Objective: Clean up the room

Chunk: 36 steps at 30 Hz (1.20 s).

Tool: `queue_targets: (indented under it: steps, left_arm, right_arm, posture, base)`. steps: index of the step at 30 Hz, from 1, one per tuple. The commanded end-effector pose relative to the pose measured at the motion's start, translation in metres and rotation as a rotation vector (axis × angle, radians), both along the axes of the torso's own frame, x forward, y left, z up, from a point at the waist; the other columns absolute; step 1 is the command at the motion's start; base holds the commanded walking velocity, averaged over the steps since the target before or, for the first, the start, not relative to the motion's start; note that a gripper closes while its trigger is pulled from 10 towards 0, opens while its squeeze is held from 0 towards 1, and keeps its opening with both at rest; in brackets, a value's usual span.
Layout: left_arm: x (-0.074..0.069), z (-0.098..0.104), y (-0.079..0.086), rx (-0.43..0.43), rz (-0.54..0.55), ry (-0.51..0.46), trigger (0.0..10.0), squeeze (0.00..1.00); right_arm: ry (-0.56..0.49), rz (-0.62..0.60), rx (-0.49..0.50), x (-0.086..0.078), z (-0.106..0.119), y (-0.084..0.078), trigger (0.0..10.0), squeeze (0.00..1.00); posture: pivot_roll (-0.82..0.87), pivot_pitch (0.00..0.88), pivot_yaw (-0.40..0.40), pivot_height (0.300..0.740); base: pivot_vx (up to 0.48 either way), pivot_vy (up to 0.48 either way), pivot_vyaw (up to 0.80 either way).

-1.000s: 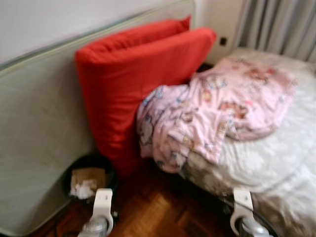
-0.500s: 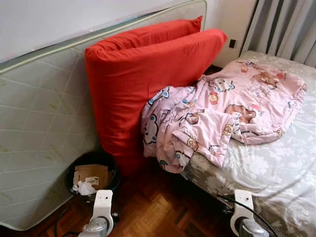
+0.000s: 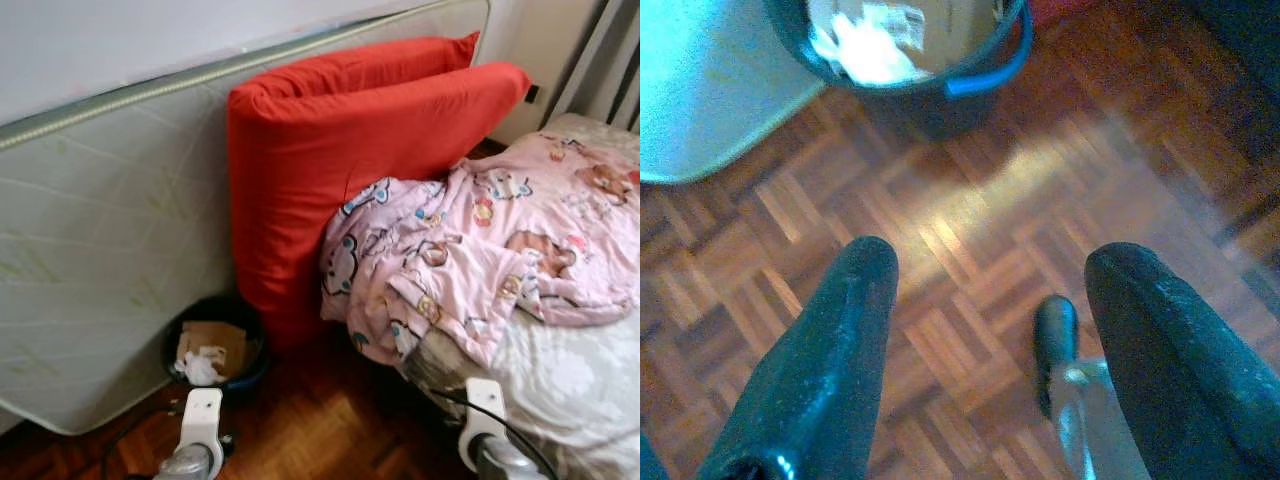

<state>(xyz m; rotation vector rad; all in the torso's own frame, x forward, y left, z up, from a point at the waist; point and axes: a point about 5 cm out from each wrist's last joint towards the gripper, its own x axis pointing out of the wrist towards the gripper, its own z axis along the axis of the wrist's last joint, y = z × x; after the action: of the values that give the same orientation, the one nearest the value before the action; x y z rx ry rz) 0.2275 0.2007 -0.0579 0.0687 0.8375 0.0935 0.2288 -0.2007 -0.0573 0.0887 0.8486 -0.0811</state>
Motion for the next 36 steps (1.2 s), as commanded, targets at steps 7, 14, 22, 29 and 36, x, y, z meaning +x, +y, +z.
queue_targets:
  steps: [7, 14, 22, 29, 36]
  left_arm:
    - [-0.0014, -0.0020, -0.0069, -0.007, -0.032, 0.009, 10.0, 0.00]
    - [-0.0029, -0.0029, -0.0069, -0.006, -0.039, 0.013, 10.0, 0.00]
    - [-0.0045, -0.0038, -0.0065, -0.005, -0.039, 0.017, 10.0, 0.00]
    - [-0.0061, -0.0046, -0.0057, -0.002, -0.043, 0.022, 10.0, 0.00]
    - [-0.0075, -0.0054, -0.0050, 0.000, -0.045, 0.026, 10.0, 0.00]
  right_arm:
    - [0.031, -0.036, -0.012, -0.0124, -0.0062, -0.0085, 10.0, 0.00]
    - [0.027, -0.096, -0.026, -0.0149, -0.0073, -0.0104, 10.0, 0.00]
    - [0.020, -0.079, -0.033, -0.0153, -0.0075, -0.0097, 10.0, 0.00]
    - [0.026, -0.074, -0.051, -0.0168, -0.0085, -0.0093, 10.0, 0.00]
    - [0.031, -0.074, -0.047, -0.0184, -0.0096, -0.0081, 10.0, 0.00]
  posture:
    - [0.04, 0.000, 0.013, 0.740]
    - [0.04, 0.000, 0.015, 0.740]
    - [0.05, 0.000, 0.013, 0.740]
    - [0.04, 0.000, 0.018, 0.740]
    - [0.05, 0.000, 0.020, 0.740]
  base:
    - [0.259, 0.000, 0.00]
    - [0.260, 0.000, -0.16]
    - [0.260, 0.000, -0.34]
    - [0.260, 0.000, 0.00]
    - [0.261, 0.000, 0.00]
